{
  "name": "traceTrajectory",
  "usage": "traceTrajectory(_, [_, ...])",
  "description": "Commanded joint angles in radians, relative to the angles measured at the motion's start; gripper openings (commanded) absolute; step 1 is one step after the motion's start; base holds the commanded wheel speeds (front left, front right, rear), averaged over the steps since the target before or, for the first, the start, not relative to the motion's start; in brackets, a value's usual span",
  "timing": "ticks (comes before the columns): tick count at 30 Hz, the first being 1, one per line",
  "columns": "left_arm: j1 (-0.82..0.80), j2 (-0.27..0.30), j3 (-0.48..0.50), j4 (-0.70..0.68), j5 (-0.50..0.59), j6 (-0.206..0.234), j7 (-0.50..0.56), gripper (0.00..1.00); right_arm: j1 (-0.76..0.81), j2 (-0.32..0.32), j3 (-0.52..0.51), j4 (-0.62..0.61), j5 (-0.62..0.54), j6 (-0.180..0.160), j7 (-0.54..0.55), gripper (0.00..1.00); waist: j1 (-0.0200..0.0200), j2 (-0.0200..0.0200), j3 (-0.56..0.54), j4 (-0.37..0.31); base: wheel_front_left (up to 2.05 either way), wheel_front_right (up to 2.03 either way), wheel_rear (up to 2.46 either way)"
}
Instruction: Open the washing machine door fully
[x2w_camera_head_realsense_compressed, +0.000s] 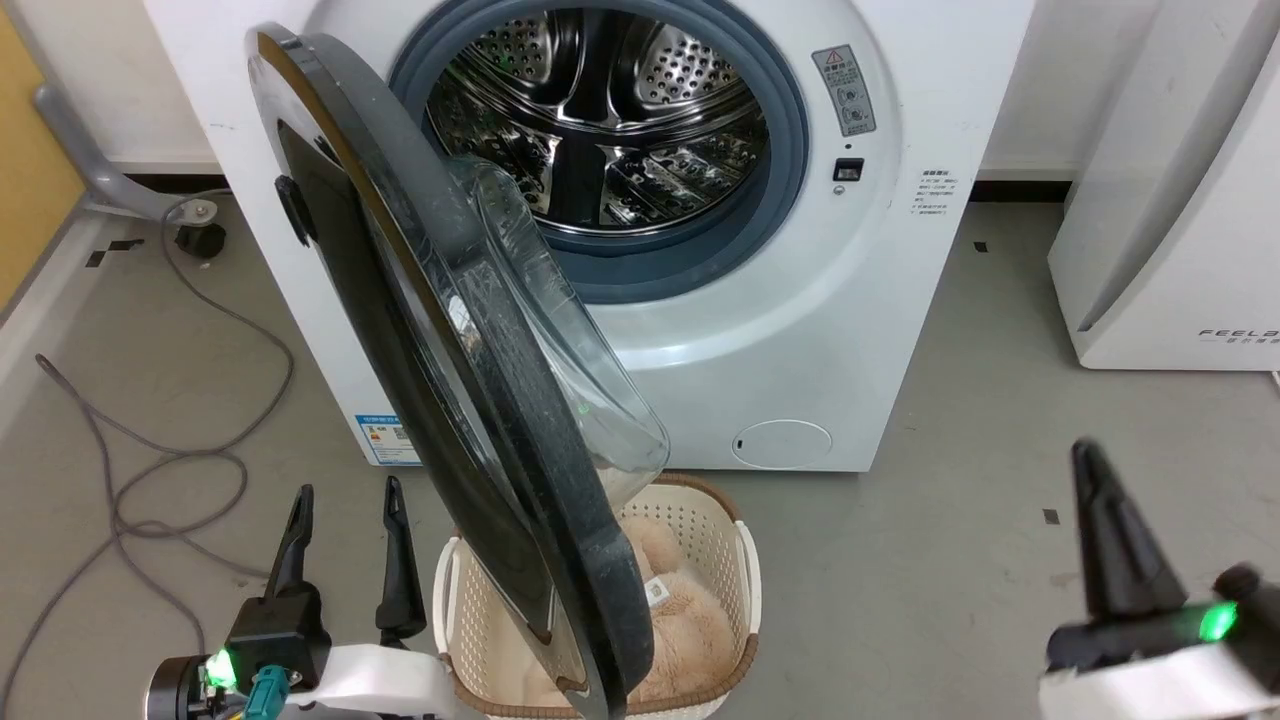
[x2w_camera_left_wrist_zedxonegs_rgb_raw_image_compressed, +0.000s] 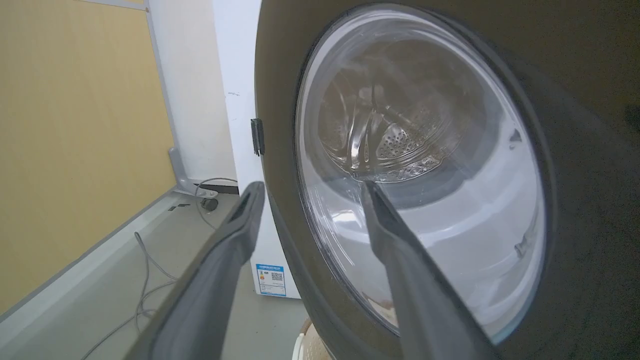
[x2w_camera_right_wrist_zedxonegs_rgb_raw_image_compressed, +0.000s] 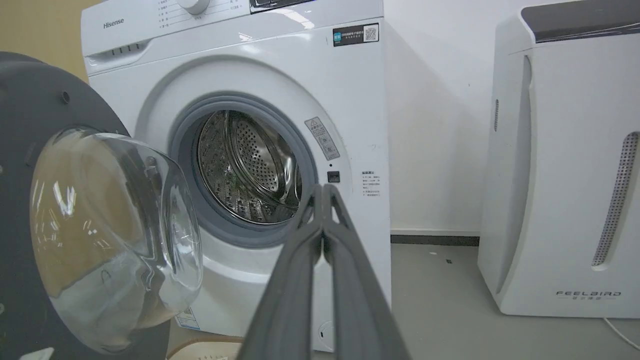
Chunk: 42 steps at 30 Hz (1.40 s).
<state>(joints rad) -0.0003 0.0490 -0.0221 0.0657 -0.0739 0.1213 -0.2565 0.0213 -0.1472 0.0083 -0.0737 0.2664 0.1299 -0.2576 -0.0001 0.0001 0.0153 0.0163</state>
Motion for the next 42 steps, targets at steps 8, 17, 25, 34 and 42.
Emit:
traceTrajectory(8, [0.003,0.001,-0.001,0.002,-0.007,0.000,-0.005,1.00,0.075,0.060,-0.028,0.032,-0.147,0.001,-0.004,0.00,0.0001,-0.0001,-0.003,0.002,0.00,0.00,0.00])
traceTrajectory(17, [0.007,0.001,0.000,0.006,-0.008,0.004,-0.005,1.00,0.100,0.092,-0.054,0.055,-0.165,0.001,-0.004,1.00,0.0001,-0.0001,-0.007,0.005,0.00,0.00,0.00])
traceTrajectory(25, [0.003,0.001,0.005,-0.002,0.005,0.005,-0.005,0.00,0.105,0.096,-0.058,0.058,-0.160,0.001,-0.004,1.00,0.0001,-0.0001,-0.009,0.010,0.00,0.00,0.00])
traceTrajectory(34, [-0.050,0.008,0.012,-0.169,0.039,-0.030,-0.005,0.00,0.110,0.097,-0.059,0.056,-0.133,0.001,-0.004,1.00,0.0001,-0.0001,-0.017,0.021,0.00,0.00,0.00])
traceTrajectory(42, [-0.099,0.008,-0.081,-0.379,0.069,-0.075,-0.005,0.00,0.117,0.097,-0.050,0.060,-0.117,0.001,-0.004,1.00,0.0001,-0.0001,-0.026,0.024,0.00,0.00,0.00])
